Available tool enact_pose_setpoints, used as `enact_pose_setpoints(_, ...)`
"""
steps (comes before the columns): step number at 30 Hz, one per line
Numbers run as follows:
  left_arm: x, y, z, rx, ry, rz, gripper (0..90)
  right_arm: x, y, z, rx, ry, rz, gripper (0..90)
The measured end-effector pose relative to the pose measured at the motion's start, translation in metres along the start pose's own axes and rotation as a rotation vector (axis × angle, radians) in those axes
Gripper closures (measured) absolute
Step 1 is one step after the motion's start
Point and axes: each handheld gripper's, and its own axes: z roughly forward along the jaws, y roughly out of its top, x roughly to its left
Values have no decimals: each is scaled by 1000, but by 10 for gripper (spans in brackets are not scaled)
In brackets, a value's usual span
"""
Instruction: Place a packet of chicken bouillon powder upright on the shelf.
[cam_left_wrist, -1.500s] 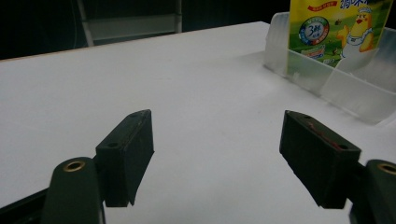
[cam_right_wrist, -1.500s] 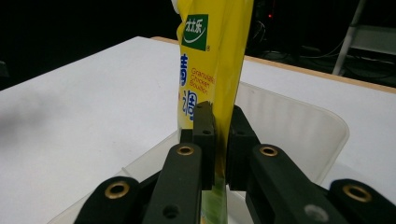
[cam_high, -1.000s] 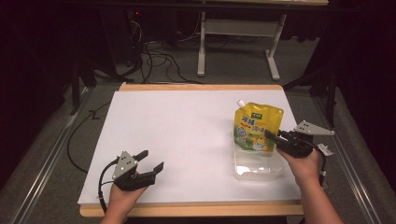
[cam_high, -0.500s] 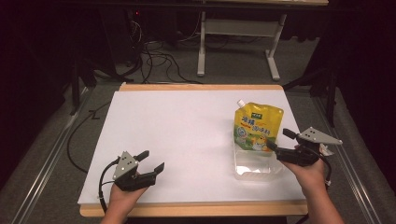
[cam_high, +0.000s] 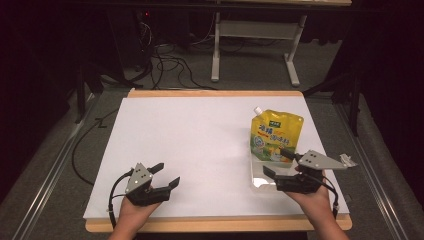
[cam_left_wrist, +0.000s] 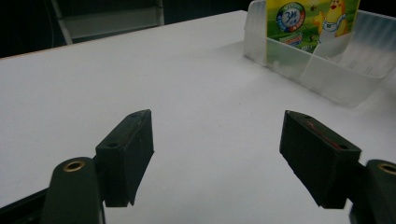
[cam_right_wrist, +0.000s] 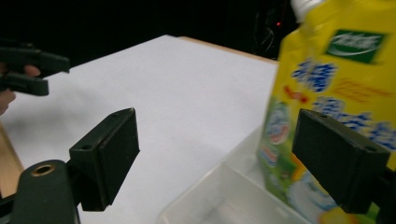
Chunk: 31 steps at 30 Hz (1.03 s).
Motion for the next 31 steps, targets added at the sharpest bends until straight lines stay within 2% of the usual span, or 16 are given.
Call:
enact_pose_setpoints(3, -1, 0, 1, 8, -11, 9, 263, 15, -5, 14, 24, 15, -18, 149)
enact_pose_setpoints(6, -2, 0, 2, 12, -18, 15, 262, 28, -8, 25, 47, 51, -37, 150)
enact_pose_setpoints(11, -2, -1, 3, 24, -21, 17, 258, 43, -11, 34, 80, 82, -84, 152)
enact_pose_setpoints(14, -2, -1, 5, 27, -21, 12, 255, 40, -11, 31, 69, 84, -77, 154)
enact_pose_setpoints(18, -2, -1, 7, 39, -24, 2, 250, 33, -11, 29, 62, 94, -32, 154)
enact_pose_setpoints(24, -3, -1, 7, 42, -20, 0, 243, 29, -11, 27, 56, 88, -28, 155)
enact_pose_setpoints(31, 2, 1, 7, 36, -26, -71, 237, 28, -11, 29, 61, 98, -16, 154)
